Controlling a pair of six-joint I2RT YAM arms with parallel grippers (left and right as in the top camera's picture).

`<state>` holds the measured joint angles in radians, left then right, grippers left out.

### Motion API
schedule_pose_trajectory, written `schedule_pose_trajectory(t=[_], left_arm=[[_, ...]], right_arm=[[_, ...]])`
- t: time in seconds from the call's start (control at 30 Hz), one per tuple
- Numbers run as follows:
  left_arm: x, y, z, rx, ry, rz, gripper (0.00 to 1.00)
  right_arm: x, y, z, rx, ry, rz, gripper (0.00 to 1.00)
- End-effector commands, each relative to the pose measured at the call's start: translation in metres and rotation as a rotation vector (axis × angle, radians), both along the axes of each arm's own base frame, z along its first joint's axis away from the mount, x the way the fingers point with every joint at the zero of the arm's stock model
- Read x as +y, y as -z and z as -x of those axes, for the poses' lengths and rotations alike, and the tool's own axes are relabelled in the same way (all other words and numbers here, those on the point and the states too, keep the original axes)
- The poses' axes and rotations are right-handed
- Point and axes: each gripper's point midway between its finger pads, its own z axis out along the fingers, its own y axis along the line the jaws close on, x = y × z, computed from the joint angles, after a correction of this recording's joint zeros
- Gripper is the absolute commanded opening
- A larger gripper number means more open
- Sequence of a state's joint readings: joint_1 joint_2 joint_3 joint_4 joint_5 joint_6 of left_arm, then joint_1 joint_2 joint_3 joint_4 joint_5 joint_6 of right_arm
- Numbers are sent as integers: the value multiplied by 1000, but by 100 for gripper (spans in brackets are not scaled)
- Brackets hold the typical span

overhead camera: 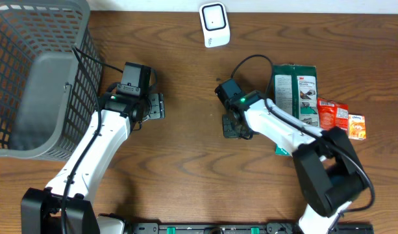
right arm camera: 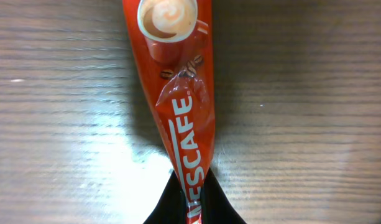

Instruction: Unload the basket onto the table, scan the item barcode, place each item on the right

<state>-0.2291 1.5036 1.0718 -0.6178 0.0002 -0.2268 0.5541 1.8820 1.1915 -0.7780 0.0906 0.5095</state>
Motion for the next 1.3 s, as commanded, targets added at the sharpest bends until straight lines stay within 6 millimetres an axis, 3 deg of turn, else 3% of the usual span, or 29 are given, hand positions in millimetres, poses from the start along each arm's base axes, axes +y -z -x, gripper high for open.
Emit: schedule_pose_trajectory(t=[0.0, 0.07, 0.17, 0.33, 0.4, 0.57, 0.77, 0.87, 0.93, 1.27], left_arm=[[4, 0, 2, -3, 5, -19, 74], [10, 0, 2, -5, -40, -34, 74], [35, -1, 3, -18, -200, -117, 74], [37, 0, 4, -15, -217, -125, 74], [47, 0, 7, -11, -276, -138, 75], [62, 2, 8, 8, -332, -119, 80], [71, 1, 5, -3, -361, -105, 80], [70, 0, 2, -13, -361, -101, 81], [71, 0, 2, -13, -361, -101, 81], [71, 0, 2, -13, -361, -102, 81]], right_arm=[[10, -42, -13, -99, -73, -69, 1], [12, -62, -14, -127, -98, -103, 1], [7, -96, -17, -163, -83, -128, 1], [5, -137, -21, -170, -136, -161, 1], [1, -163, -26, -183, -152, -157, 1], [-8, -231, -47, -250, -131, -177, 1], [-7, -273, -76, -248, -162, -188, 1], [5, -274, -106, -279, -186, -190, 1], [16, -258, -134, -301, -208, -190, 1], [49, -166, -224, -374, -231, -158, 1]])
